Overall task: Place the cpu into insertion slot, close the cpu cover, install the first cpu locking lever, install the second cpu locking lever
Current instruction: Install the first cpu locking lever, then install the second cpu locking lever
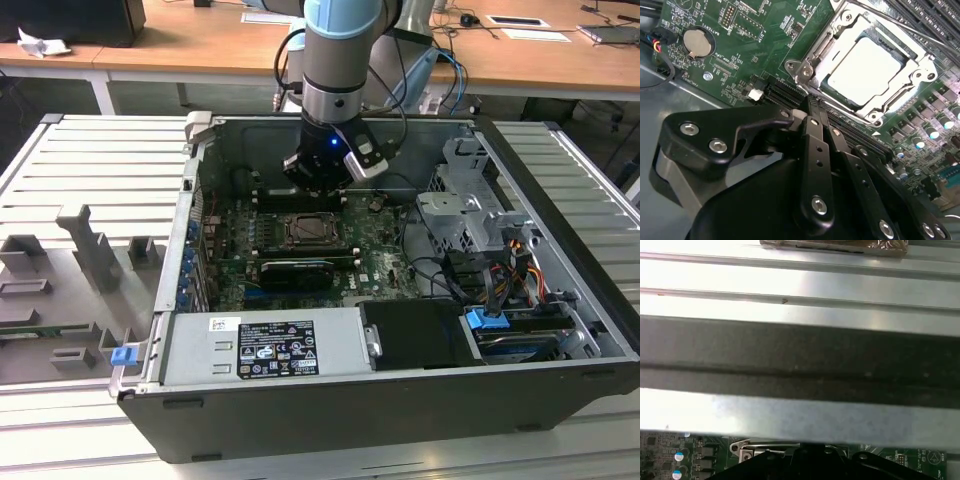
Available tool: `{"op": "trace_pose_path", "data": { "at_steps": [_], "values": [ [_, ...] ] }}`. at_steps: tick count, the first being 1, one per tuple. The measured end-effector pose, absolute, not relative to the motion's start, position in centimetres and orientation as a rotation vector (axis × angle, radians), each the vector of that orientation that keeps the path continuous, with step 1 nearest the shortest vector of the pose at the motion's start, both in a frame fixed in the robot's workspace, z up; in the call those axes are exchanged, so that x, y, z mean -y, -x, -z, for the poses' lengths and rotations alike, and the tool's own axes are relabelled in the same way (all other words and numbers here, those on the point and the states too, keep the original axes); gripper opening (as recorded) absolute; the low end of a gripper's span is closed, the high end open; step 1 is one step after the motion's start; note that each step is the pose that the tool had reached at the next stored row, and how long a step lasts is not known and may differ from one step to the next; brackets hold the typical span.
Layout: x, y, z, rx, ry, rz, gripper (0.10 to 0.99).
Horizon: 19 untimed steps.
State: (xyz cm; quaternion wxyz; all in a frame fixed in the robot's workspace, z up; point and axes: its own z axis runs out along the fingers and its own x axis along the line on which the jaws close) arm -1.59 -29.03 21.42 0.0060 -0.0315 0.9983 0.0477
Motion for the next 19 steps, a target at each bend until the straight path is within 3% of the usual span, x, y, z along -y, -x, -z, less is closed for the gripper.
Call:
{"op": "trace_pose_path", "data": {
  "at_steps": [19],
  "values": [
    [29.26, 1.59, -21.43, -3.125, 0.099, -0.149, 0.106]
  ]
}}
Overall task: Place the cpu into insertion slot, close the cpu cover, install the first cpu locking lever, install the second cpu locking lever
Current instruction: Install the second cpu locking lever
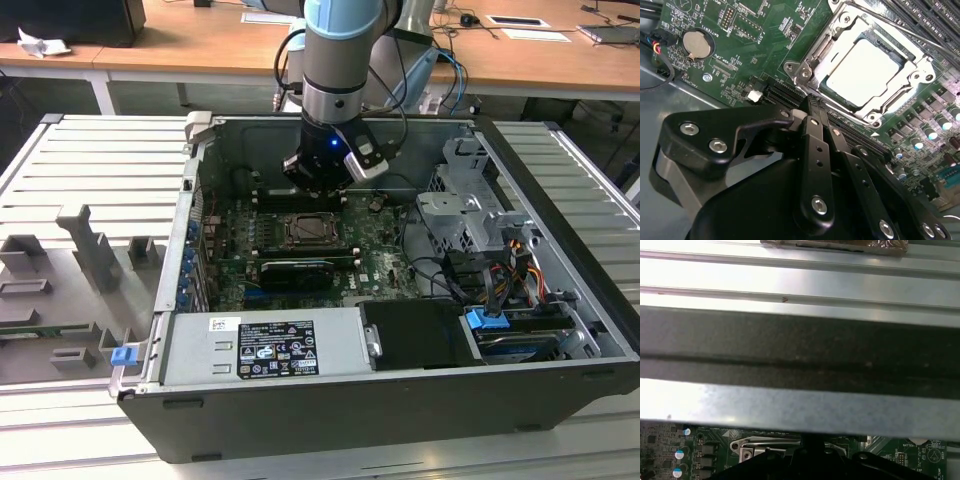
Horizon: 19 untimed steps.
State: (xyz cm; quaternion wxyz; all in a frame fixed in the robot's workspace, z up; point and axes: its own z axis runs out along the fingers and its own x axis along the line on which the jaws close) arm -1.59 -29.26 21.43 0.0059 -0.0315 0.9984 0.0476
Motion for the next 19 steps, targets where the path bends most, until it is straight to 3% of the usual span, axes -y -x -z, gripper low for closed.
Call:
{"op": "trace_pose_path", "data": {
  "at_steps": [19],
  "values": [
    [30.9, 1.6, -22.4, -3.124, 0.099, -0.153, 0.106]
  ]
}}
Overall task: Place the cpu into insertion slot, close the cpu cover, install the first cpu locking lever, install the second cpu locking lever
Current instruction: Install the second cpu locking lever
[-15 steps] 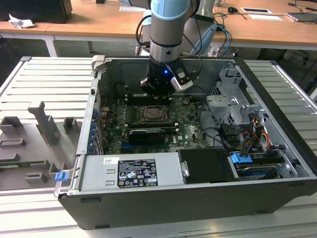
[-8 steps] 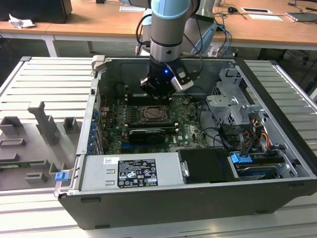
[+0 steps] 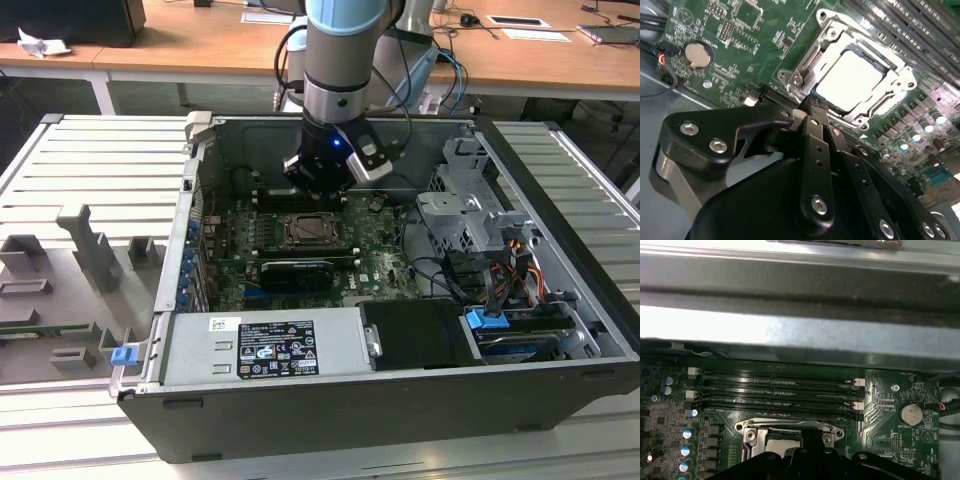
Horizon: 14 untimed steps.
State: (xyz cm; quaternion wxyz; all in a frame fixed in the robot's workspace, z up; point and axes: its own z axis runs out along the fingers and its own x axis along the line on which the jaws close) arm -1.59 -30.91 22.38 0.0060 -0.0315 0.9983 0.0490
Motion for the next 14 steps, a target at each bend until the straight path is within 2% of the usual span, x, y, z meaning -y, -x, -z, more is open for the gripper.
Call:
{"op": "trace_pose_path", "data": {
  "at_steps": [5, 14],
  "values": [
    [32.1, 1.6, -22.4, -3.124, 0.099, -0.153, 0.106],
    [32.6, 1.6, -23.0, -3.124, 0.099, -0.154, 0.106]
  ]
}}
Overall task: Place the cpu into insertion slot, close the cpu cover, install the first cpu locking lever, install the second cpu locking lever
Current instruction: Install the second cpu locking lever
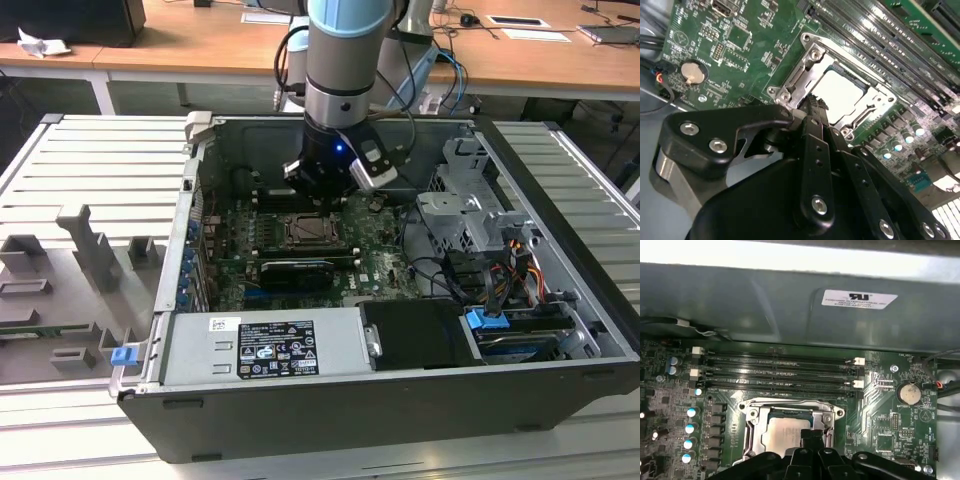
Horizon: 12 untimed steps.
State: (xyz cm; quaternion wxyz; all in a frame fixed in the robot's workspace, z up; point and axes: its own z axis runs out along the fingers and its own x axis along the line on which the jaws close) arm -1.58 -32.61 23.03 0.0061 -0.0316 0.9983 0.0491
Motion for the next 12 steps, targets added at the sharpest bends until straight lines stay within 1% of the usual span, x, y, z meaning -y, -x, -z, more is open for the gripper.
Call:
{"op": "trace_pose_path", "data": {
  "at_steps": [4, 12],
  "values": [
    [33.2, 1.6, -23.7, -3.124, 0.098, -0.154, 0.106],
    [36.1, 1.6, -23.7, -3.124, 0.099, -0.154, 0.106]
  ]
}}
